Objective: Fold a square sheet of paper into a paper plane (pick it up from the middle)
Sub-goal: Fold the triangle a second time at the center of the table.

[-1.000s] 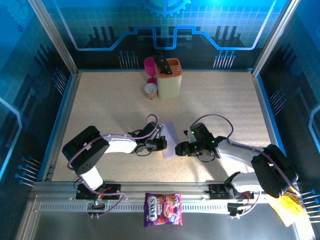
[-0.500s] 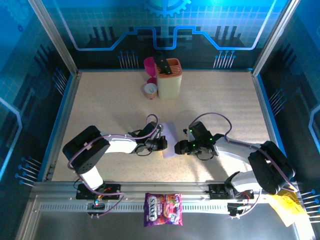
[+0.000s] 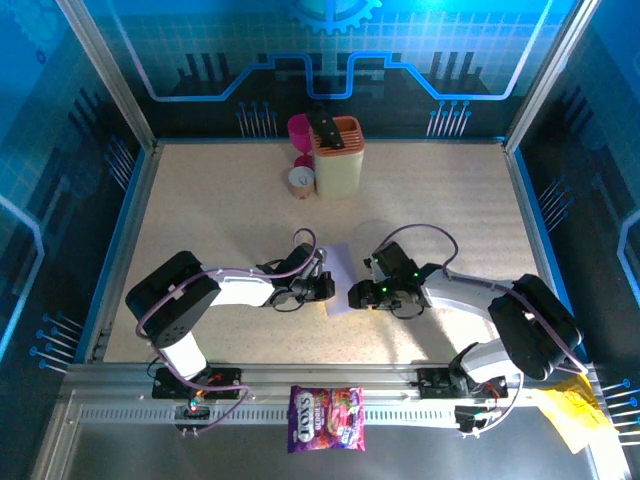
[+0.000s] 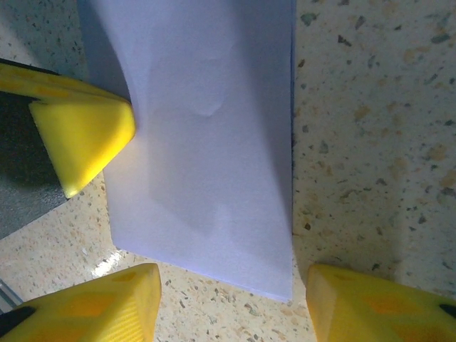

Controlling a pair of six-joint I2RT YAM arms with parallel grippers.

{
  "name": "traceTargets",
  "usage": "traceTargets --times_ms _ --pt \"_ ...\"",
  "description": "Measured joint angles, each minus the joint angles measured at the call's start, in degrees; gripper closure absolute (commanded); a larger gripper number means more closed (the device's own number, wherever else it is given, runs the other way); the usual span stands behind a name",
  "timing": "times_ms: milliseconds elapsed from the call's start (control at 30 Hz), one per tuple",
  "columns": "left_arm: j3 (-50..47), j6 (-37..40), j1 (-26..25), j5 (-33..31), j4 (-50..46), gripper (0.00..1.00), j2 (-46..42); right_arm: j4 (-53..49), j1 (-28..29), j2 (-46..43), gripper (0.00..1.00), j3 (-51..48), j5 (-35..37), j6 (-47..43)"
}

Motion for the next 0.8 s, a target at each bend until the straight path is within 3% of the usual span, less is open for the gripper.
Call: traceTargets --times_ms 800 --pt "-0.02 0.0 0.0 0.22 0.94 1.0 0.33 -0.39 2.21 1.49 0.46 1.99 -0.22 0.66"
